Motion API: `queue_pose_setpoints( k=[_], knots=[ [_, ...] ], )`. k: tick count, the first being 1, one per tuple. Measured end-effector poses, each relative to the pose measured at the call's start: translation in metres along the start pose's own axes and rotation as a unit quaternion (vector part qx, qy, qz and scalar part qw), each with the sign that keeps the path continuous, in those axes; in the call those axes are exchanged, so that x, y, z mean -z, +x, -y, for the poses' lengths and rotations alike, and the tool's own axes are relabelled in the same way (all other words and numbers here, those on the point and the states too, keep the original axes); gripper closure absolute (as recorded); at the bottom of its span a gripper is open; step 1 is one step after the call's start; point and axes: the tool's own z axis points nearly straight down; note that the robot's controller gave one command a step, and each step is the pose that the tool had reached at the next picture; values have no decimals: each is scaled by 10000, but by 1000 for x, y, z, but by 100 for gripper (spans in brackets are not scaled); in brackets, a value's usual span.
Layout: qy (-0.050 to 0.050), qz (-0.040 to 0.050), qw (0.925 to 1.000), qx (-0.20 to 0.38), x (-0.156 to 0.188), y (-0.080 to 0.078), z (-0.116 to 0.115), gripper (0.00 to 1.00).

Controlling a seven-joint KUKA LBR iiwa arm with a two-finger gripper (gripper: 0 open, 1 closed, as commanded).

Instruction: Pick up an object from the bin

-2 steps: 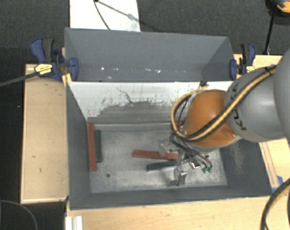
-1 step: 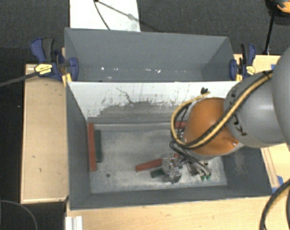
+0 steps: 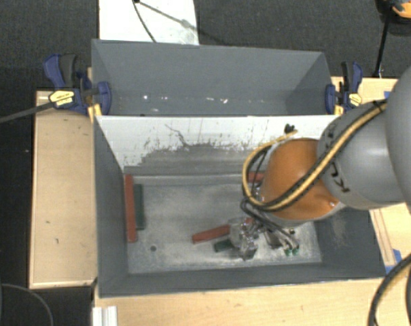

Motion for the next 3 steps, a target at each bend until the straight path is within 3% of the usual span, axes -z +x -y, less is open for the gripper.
queue_pose_setpoints(
  k=[1, 2, 3],
  knots=[
    [-2, -41, 9997, 222, 58, -38, -11, 100],
    [3, -25, 9997, 261, 89, -7, 11, 0],
    [0, -25, 9996, 272, 89, -7, 10, 0]
  ],
)
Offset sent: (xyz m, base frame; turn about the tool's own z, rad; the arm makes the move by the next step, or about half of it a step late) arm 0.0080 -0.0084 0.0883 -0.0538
